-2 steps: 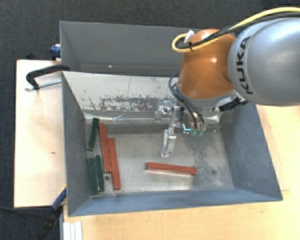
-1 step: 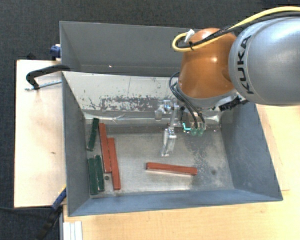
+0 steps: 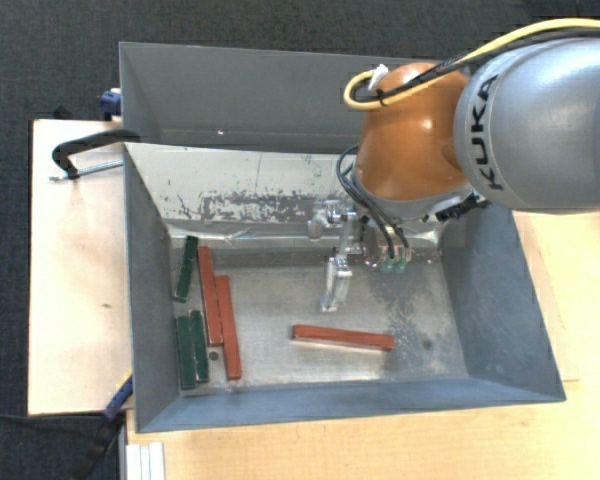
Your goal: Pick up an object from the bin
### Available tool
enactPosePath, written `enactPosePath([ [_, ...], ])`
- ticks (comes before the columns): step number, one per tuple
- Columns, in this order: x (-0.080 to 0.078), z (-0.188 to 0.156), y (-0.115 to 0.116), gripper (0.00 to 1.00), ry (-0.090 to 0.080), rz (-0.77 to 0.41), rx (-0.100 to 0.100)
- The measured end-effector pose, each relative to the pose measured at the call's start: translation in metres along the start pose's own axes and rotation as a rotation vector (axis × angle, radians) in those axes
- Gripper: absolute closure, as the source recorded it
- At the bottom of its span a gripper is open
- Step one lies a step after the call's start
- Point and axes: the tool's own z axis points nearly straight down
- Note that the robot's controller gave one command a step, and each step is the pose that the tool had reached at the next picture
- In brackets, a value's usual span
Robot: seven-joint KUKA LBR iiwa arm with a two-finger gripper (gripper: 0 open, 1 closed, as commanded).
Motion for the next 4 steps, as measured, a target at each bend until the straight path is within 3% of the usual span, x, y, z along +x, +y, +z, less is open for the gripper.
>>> enactPosePath([
  [1, 0.029, 0.061, -0.014, 0.0, 0.01, 0.099, 0.002],
  [2, 0.043, 0.08, -0.024, 0.0, 0.014, -0.027, 0.002],
  [3, 0.072, 0.084, 0.041, 1.0, 0.013, -0.027, 0.001],
  [4, 0.072, 0.084, 0.041, 1.0, 0.013, -0.027, 0.001],
])
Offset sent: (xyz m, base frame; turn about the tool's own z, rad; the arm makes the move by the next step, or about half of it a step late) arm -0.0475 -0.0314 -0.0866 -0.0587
